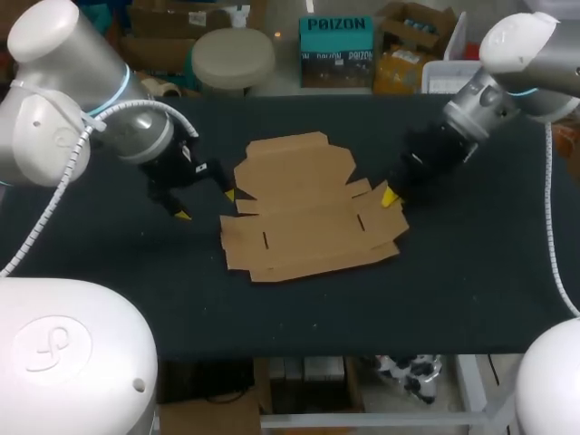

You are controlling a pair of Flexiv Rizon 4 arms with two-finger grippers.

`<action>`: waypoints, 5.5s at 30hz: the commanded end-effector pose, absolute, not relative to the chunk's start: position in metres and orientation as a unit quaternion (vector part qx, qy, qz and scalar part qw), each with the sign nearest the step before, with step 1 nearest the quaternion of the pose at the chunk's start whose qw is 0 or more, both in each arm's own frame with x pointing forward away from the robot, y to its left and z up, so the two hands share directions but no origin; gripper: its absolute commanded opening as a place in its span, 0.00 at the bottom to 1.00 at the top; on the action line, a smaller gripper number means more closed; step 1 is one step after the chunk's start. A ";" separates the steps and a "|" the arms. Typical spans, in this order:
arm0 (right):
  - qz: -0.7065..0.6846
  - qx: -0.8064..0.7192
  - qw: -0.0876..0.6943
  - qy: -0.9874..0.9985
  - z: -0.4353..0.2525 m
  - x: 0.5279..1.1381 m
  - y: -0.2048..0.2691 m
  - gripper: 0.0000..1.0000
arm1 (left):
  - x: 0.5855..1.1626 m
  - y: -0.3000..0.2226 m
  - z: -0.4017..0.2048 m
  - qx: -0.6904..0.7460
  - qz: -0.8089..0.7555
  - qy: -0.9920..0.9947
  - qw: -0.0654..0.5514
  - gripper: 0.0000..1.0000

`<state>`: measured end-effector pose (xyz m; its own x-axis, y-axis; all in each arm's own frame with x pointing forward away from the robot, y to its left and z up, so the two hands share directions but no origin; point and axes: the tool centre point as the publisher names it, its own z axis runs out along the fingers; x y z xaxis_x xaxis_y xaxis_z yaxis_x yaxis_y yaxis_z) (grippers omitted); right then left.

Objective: Assemble the packaging by folding the flat box into shape, placing the metal phone stand inside, and closing the box properly

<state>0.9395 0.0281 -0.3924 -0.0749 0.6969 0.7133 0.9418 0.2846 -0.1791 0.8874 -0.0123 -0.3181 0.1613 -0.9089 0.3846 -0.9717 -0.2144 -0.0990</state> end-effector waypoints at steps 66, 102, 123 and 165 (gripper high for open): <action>-0.192 -0.524 0.398 -0.728 -0.395 0.868 0.031 0.00 | 0.871 -0.016 -0.309 0.757 0.179 -0.624 0.076 1.00; -0.203 -0.560 0.359 -0.719 -0.372 0.852 0.014 1.00 | 0.868 -0.015 -0.302 0.758 0.181 -0.622 0.074 1.00; -0.221 -0.524 0.274 -0.776 -0.303 0.912 -0.028 0.27 | 0.884 0.006 -0.269 0.713 0.180 -0.676 0.038 0.45; -0.240 -0.503 0.261 -0.788 -0.338 0.911 -0.015 0.00 | 0.889 -0.006 -0.316 0.622 0.211 -0.753 0.035 0.00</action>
<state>0.9093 -0.0161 -0.3274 -0.3594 0.6764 0.6429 0.9184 0.3787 0.1149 0.8893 -0.0044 -0.3071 -0.2105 -0.9280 0.3075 -0.9556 0.1291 -0.2647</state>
